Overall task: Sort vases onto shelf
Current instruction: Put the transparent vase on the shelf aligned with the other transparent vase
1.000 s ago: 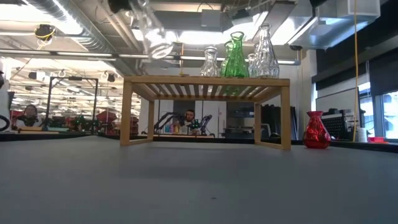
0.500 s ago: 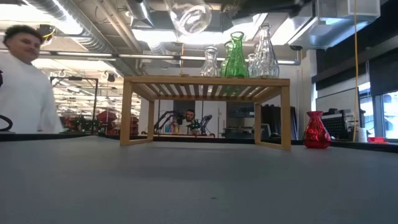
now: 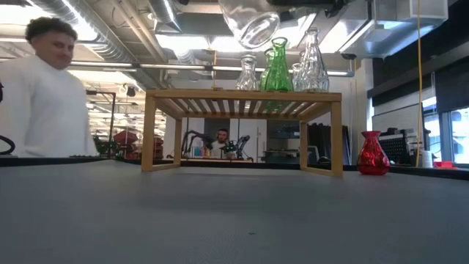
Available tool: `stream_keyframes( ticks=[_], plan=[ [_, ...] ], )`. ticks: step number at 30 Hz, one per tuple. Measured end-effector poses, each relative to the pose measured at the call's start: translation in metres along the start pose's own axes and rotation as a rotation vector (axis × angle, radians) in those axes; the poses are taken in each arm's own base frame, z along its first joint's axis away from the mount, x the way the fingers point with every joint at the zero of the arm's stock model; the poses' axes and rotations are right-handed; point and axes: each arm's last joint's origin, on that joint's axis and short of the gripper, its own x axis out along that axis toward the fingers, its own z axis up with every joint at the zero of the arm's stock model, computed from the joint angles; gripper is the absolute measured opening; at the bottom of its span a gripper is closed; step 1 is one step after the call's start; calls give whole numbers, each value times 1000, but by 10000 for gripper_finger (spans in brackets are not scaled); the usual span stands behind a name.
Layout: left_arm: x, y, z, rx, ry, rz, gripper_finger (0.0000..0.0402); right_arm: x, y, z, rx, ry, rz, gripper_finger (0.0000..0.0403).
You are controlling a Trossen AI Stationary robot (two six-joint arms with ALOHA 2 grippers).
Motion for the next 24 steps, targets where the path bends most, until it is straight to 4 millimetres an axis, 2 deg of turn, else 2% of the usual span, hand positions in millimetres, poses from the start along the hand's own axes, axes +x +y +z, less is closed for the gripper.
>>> stream_keyframes(
  ticks=[24],
  plan=[
    [4, 3, 17, 18, -190, -11, 215, 10, -2, -4, 0, 2, -22, 12]
  ],
)
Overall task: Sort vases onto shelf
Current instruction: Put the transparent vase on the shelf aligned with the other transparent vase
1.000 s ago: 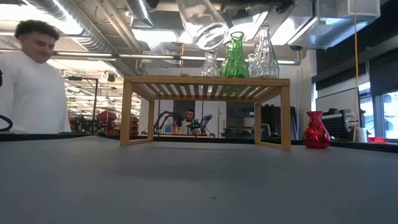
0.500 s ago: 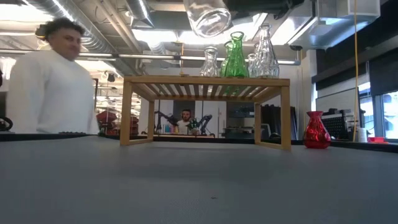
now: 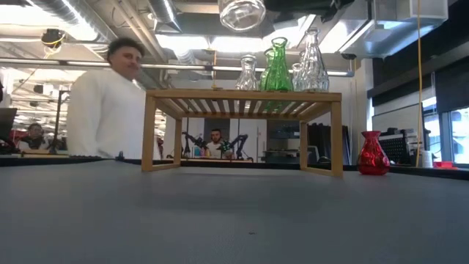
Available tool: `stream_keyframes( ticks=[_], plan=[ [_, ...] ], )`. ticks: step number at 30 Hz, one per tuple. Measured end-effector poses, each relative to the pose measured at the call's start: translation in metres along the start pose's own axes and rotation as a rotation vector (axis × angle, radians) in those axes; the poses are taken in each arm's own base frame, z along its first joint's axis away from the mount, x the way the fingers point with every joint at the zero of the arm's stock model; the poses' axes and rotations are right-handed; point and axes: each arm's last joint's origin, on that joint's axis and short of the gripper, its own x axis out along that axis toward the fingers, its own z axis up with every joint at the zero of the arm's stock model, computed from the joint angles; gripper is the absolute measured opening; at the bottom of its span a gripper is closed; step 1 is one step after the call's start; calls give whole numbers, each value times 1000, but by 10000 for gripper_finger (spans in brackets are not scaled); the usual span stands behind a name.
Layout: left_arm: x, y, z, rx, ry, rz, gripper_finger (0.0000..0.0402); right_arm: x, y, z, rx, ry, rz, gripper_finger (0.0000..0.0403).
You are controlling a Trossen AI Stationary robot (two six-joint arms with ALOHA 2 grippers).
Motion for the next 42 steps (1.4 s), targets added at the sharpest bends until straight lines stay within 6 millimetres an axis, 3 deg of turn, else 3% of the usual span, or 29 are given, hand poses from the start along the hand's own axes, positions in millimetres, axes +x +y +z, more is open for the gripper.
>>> stream_keyframes(
  ticks=[9, 17, 22, 29, 33, 42],
  plan=[
    [10, 4, -2, 19, -24, 50, 215, -3, 0, 1, -14, 4, 2, 12],
    [7, 38, -4, 45, 13, 265, 215, -56, 7, 17, -45, -20, -64, 12],
    [1, 63, 6, 60, -17, 316, 215, -74, 12, 17, -60, -19, -112, 12],
    [-3, 103, 10, 66, -18, 354, 215, -75, 13, 16, -66, -13, -116, 12],
    [8, 121, 3, 49, 20, 357, 215, -75, 13, 15, -73, -5, -110, 12],
    [29, 136, -12, 56, 97, 367, 215, -75, 13, 15, -72, -4, -110, 12]
  ],
)
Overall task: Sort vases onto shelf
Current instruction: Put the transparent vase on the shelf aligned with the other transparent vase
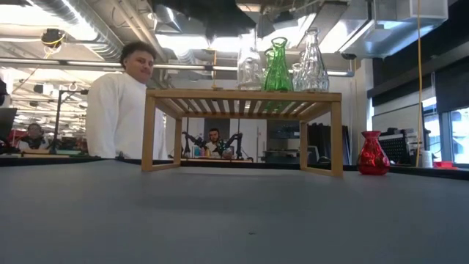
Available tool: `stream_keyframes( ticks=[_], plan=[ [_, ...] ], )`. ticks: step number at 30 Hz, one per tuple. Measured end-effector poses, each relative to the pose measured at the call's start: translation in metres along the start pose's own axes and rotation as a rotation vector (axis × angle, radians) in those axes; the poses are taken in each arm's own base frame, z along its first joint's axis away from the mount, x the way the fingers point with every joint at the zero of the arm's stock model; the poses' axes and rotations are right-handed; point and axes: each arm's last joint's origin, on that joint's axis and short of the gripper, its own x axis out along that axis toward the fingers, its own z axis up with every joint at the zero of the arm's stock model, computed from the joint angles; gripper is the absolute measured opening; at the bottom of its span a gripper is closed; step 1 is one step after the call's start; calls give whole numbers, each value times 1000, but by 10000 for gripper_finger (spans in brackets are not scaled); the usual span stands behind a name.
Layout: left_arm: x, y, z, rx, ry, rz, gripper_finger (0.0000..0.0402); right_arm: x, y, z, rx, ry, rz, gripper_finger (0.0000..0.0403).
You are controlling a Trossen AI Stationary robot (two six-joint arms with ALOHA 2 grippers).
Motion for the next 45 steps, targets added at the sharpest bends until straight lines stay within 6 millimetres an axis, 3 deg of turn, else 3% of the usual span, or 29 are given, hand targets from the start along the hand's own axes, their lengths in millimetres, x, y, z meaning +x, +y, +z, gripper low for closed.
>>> stream_keyframes(
  ticks=[9, 45],
  plan=[
    [9, 5, -8, -6, 26, 16, 215, 0, 0, 0, 8, 0, 0, 12],
    [8, 6, -9, -6, 35, 10, 238, 0, 0, 0, 7, 1, 1, 12]
  ],
)
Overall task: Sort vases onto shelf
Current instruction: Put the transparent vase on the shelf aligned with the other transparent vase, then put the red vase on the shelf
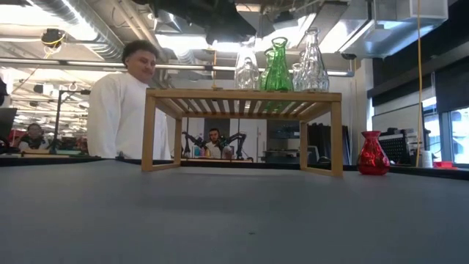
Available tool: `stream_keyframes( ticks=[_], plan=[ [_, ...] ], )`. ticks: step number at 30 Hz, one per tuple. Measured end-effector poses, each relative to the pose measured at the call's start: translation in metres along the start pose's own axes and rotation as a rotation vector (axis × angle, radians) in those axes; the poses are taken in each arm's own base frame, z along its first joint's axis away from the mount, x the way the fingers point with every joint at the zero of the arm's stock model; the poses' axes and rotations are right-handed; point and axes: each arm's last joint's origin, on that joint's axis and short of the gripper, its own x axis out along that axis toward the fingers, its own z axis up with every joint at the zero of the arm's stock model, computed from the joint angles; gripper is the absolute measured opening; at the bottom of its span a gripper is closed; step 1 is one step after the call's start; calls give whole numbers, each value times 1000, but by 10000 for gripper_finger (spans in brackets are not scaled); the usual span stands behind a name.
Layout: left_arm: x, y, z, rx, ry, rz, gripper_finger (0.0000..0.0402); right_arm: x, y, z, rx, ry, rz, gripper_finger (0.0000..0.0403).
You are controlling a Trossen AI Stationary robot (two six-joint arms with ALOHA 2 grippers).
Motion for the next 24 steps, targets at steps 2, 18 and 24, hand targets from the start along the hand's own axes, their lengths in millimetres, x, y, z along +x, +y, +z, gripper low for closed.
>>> stream_keyframes(
  ticks=[2, 18, 24],
  plan=[
    [0, 0, 0, 0, 0, -3, 251, 0, 0, 0, 0, 0, 0, 12],
    [-10, 0, 31, 7, -9, -7, 328, 0, 0, 0, -2, 1, 1, 12],
    [-47, -20, 58, 27, 87, -74, 321, 0, 0, 0, -26, 0, -1, 12]
  ],
)
